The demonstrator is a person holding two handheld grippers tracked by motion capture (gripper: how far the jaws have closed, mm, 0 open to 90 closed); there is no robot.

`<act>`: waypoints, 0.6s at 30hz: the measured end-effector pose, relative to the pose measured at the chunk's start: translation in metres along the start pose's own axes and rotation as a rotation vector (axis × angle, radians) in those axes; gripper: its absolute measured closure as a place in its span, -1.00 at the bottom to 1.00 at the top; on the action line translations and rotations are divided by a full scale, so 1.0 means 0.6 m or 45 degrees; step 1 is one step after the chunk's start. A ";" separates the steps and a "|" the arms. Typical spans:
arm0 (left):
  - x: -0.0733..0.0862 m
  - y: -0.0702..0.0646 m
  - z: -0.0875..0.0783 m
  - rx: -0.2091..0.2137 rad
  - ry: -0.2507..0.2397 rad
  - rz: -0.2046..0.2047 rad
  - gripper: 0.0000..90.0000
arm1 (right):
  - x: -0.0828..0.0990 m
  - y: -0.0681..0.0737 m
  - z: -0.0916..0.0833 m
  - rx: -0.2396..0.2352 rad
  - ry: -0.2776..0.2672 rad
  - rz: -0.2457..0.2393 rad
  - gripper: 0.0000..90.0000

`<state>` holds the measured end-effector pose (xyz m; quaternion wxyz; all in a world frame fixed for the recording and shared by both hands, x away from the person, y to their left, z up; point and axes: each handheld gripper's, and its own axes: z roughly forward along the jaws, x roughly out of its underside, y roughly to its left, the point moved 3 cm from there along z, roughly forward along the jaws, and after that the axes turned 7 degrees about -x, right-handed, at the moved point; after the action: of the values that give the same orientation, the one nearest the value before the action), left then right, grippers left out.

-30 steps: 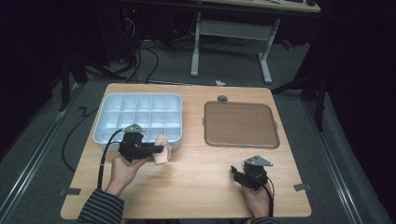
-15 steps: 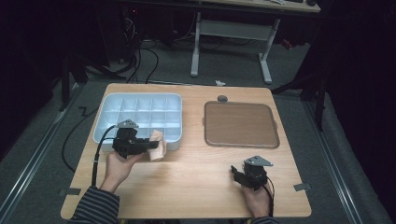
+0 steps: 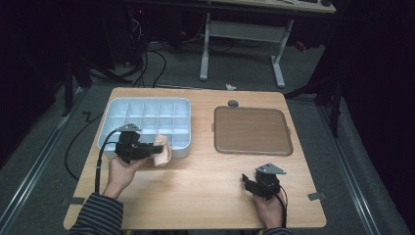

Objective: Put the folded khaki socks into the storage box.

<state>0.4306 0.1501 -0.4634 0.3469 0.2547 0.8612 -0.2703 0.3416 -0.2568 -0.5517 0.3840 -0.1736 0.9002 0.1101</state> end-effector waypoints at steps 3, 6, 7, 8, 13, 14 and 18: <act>-0.001 0.004 -0.002 -0.001 -0.008 -0.005 0.67 | 0.000 0.000 0.000 0.000 0.000 -0.001 -0.13; -0.002 0.010 -0.005 0.000 -0.013 -0.019 0.67 | 0.000 0.000 0.000 0.000 -0.001 -0.002 -0.13; -0.002 0.012 -0.007 0.003 -0.017 -0.027 0.67 | 0.000 0.000 0.000 0.001 0.000 -0.004 -0.13; -0.002 0.014 -0.009 0.002 -0.021 -0.030 0.67 | 0.000 0.000 0.000 -0.001 0.000 -0.003 -0.13; -0.007 0.022 -0.017 -0.017 -0.017 -0.029 0.67 | 0.000 0.000 0.000 -0.001 0.001 -0.006 -0.14; -0.009 0.024 -0.019 -0.020 -0.016 -0.026 0.67 | 0.000 0.000 0.000 -0.002 0.001 -0.010 -0.14; -0.019 0.031 -0.026 -0.031 -0.022 -0.035 0.67 | 0.000 0.000 0.000 -0.002 0.000 -0.011 -0.14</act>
<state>0.4424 0.1708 -0.4508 0.3538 0.2362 0.8647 -0.2669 0.3416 -0.2569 -0.5517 0.3842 -0.1779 0.8994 0.1091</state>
